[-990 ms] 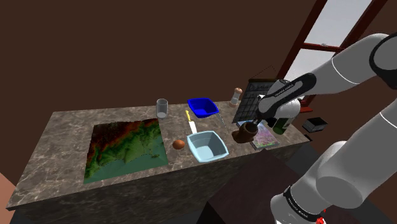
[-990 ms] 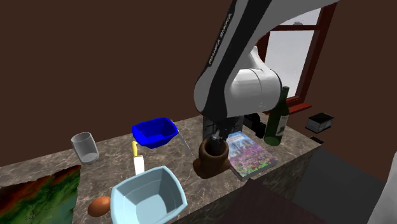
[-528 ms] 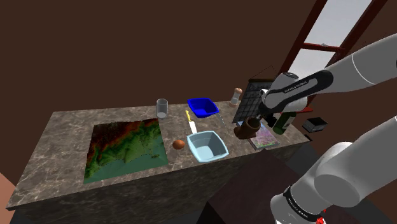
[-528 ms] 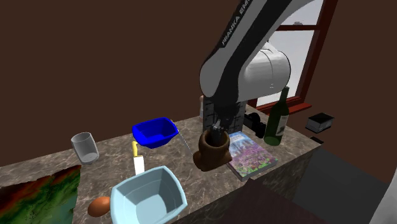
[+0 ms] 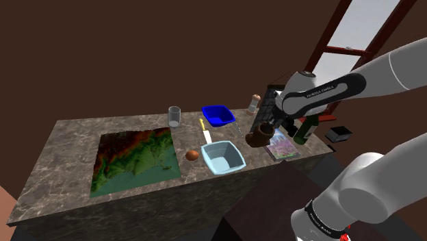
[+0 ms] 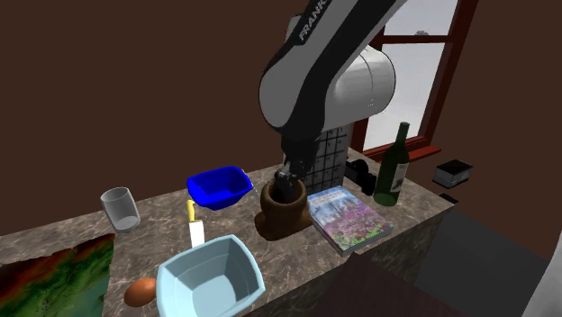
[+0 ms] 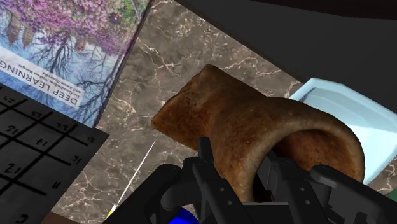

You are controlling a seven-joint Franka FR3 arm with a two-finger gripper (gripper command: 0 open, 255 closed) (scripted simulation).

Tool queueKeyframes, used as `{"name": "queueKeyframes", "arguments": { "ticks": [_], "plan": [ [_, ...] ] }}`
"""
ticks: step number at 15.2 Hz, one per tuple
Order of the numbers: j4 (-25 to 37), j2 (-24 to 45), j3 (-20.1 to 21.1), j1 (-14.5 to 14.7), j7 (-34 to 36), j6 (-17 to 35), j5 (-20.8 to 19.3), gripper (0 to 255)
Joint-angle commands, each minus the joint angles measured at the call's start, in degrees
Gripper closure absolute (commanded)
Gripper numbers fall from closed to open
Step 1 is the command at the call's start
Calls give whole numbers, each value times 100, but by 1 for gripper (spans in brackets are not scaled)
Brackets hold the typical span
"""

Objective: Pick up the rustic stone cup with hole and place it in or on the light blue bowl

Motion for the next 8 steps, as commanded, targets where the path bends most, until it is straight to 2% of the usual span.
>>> {"name": "queueKeyframes", "arguments": {
  "ticks": [1, 8],
  "plan": [
    [6, -71, 284, 113, 416, -99, -14, 255],
    [347, 44, 1101, 627, 1541, -423, 176, 255]
  ]
}}
